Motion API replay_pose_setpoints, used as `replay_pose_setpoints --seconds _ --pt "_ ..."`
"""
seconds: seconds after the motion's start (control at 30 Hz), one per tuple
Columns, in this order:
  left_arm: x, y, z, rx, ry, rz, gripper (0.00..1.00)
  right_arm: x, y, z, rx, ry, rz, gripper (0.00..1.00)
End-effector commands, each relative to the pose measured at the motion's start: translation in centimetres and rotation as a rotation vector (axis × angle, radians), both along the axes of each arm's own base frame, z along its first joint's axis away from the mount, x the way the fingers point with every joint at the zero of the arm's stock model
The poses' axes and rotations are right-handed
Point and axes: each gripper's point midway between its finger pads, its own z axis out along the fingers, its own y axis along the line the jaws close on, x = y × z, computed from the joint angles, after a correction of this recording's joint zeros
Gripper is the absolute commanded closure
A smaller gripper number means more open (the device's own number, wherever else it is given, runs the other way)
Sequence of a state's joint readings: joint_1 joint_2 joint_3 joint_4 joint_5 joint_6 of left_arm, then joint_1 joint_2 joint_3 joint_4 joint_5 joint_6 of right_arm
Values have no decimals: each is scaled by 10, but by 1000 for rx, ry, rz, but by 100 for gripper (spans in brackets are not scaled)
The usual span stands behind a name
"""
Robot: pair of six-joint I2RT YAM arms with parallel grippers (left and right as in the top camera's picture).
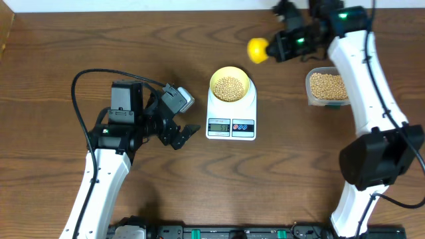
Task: Scoop item into bowl and weigh 50g on scale
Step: 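Lower the yellow scoop into the soybean tub with the right gripper, then carry the scoop over the yellow bowl and tip beans in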
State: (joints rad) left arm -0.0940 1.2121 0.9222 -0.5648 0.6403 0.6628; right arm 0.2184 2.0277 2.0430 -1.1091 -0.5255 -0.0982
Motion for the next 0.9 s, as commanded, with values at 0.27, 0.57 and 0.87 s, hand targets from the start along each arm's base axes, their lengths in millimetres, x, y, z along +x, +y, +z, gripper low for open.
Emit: replay_pose_setpoints --seconds 0.27,0.57,0.87 --pt "3 2 2 10 -14 -1 2 -21 53 -39 -137 17 137 99" --pt "3 2 2 10 -14 -1 3 -29 65 -70 -313 -17 235 99" --pt "3 2 2 10 -14 -1 2 -32 63 -92 -391 -10 302 99"
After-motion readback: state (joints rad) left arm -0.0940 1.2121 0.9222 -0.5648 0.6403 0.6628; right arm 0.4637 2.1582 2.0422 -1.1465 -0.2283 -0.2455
